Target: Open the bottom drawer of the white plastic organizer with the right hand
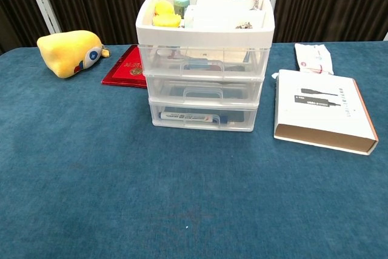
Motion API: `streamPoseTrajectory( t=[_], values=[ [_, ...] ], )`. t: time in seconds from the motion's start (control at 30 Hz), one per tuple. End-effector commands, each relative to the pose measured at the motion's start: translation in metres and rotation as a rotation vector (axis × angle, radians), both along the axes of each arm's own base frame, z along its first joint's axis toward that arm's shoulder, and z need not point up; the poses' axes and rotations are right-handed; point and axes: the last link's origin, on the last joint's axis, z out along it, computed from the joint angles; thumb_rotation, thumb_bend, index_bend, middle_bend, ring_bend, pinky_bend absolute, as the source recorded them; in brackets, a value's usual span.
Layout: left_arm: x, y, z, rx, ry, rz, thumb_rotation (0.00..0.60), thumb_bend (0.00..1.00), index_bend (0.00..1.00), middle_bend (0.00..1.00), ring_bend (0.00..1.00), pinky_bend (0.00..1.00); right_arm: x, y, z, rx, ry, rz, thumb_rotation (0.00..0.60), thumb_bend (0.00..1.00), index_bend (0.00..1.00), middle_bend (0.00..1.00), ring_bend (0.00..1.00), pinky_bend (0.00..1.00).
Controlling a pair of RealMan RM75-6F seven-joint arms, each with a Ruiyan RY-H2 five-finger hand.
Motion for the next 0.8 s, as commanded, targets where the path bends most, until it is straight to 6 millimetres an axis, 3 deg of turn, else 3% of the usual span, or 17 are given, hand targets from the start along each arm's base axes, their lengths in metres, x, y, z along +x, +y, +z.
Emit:
streamPoseTrajectory(
  t=[0.03, 0.13, 0.27, 0.53, 0.8],
  values=[
    [-0.001, -0.002, -0.001, -0.001, 0.003, 0.001, 0.6, 0.05, 0.02, 0.0, 0.0, 0.04, 0.008, 0.0, -0.003, 0.021, -0.073, 0.009, 0.6, 0.26, 0.0, 0.21, 0.23, 0.4],
    [0.0, -0.001, -0.001, 0.003, -0.003, 0.0, 0.6, 0.05, 0.02, 0.0, 0.0, 0.04, 0.024, -0.005, -0.012, 0.086, -0.201, 0.024, 0.6, 0.32, 0.0, 0.55, 0.58, 0.71],
    [-0.001, 0.0, -0.002, 0.0, -0.005, 0.002, 0.6, 0.05, 0.02, 0.0, 0.0, 0.04, 0.048, -0.014, -0.034, 0.231, -0.309, 0.003, 0.6, 0.4, 0.01, 0.73, 0.74, 0.83],
    [0.0, -0.001, 0.0, 0.003, -0.02, -0.011, 0.6, 0.05, 0.02, 0.0, 0.0, 0.04, 0.099, -0.031, -0.106, 0.482, -0.47, -0.075, 0.6, 0.66, 0.01, 0.83, 0.83, 0.89],
    [-0.001, -0.001, 0.004, 0.008, -0.042, -0.009, 0.6, 0.05, 0.02, 0.0, 0.0, 0.04, 0.135, -0.04, -0.158, 0.582, -0.628, -0.2, 0.6, 0.69, 0.01, 0.83, 0.84, 0.89]
  ],
)
